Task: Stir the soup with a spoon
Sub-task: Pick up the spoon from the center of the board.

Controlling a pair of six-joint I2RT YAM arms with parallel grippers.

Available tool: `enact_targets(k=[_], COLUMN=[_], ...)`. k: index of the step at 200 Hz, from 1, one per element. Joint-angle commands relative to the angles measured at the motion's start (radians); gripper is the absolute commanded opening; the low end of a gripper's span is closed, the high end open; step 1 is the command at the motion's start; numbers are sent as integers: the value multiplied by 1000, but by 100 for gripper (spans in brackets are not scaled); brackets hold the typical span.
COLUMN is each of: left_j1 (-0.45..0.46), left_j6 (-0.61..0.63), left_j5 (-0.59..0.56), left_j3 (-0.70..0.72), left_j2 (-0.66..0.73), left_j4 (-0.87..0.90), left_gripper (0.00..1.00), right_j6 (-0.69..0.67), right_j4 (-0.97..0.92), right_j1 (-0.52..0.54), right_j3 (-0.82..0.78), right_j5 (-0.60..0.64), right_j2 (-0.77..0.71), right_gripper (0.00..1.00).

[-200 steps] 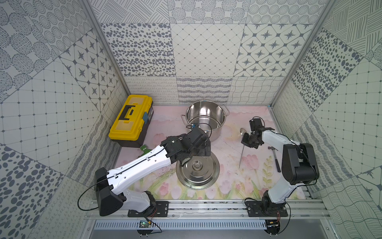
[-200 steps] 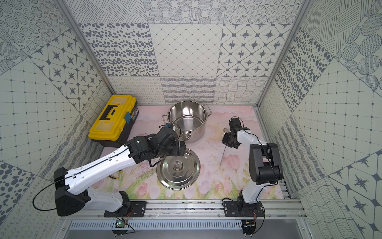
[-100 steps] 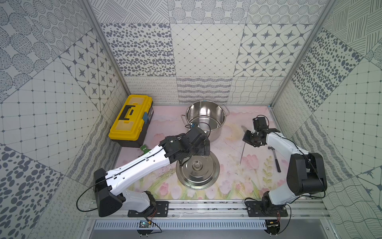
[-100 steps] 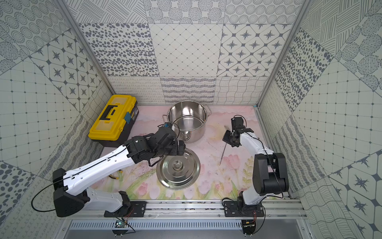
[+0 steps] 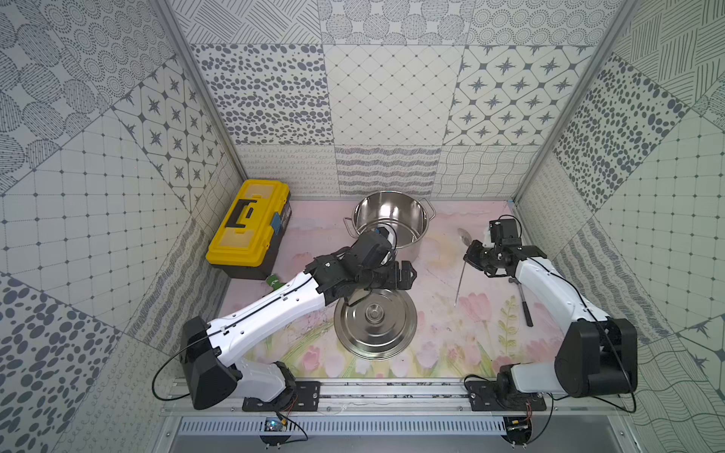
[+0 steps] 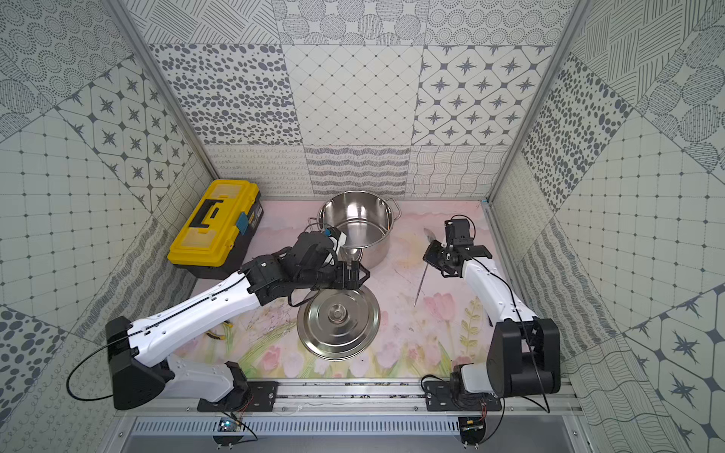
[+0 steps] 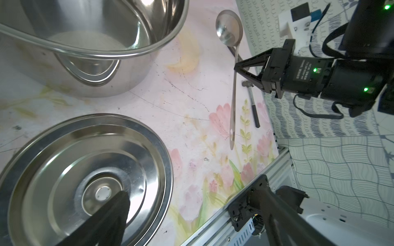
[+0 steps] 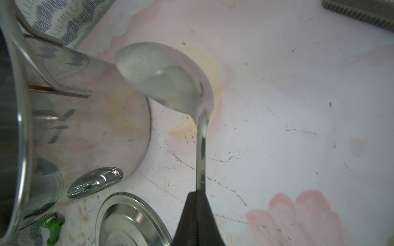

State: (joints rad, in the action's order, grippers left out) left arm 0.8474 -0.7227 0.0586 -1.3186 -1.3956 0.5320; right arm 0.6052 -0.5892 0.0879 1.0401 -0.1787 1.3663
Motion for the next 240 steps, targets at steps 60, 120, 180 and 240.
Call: enact_targets(k=[60, 120, 180, 240], left_j1=[-97, -145, -159, -170], left_j6=[-165, -370, -676, -885], left_j5=[468, 600, 693, 711], left_j3=[-25, 54, 88, 61], left_j2=[-117, -120, -175, -210], left_j4=[-405, -698, -1091, -1344], left_gripper=[97, 96, 92, 90], right_j6=[237, 457, 692, 802], right_j4=[54, 201, 470, 626], right_j1=[-7, -7, 1, 51], right_j3=[94, 152, 124, 102], right_j5=[-145, -279, -415, -498], right_j2=[-192, -233, -217, -192], right_gripper=[0, 0, 0, 0])
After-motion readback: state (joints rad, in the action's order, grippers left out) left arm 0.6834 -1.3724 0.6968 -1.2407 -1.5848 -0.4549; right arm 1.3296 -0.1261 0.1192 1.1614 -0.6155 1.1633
